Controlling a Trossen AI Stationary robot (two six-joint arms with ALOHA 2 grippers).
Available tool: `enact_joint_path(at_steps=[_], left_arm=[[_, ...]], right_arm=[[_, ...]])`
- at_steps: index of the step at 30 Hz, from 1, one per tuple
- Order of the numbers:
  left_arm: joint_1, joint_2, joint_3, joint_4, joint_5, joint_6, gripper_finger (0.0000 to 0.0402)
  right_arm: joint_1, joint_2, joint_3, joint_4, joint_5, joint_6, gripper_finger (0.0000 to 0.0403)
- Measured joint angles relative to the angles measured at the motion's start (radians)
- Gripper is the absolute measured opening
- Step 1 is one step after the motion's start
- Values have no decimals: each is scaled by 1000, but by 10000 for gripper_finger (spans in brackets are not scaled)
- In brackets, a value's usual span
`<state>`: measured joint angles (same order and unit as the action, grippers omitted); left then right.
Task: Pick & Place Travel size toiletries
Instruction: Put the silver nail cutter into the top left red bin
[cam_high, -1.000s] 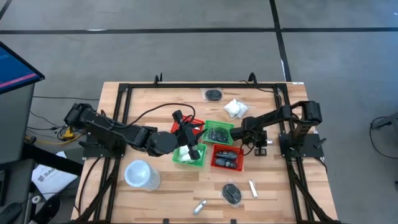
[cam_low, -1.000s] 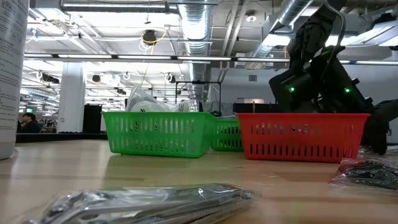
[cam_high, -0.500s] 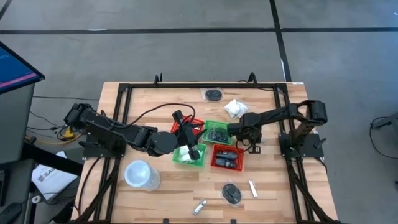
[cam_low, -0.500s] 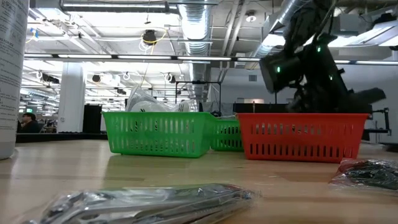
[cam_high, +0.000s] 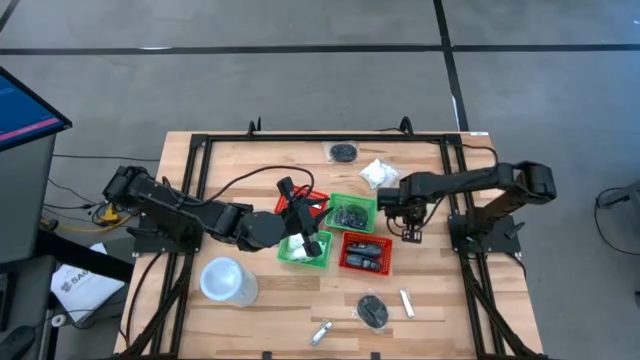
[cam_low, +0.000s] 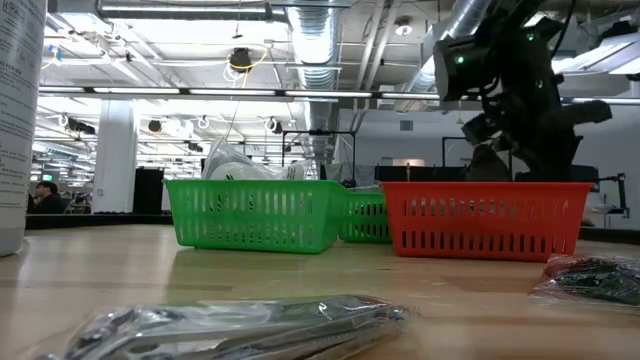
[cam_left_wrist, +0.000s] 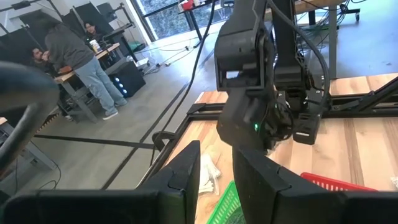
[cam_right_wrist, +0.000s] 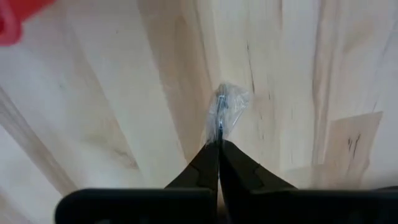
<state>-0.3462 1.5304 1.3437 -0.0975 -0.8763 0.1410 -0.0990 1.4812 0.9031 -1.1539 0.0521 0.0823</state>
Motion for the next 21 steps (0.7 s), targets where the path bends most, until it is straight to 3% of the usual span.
enact_joint_path(at_steps=[13, 21], left_arm=[[0, 0, 0, 0, 0, 0, 85], [0, 0, 0, 0, -1, 0, 85]], right_arm=[[6, -148, 0, 32, 0, 42, 0], [51, -237, 0, 204, 0, 42, 0]])
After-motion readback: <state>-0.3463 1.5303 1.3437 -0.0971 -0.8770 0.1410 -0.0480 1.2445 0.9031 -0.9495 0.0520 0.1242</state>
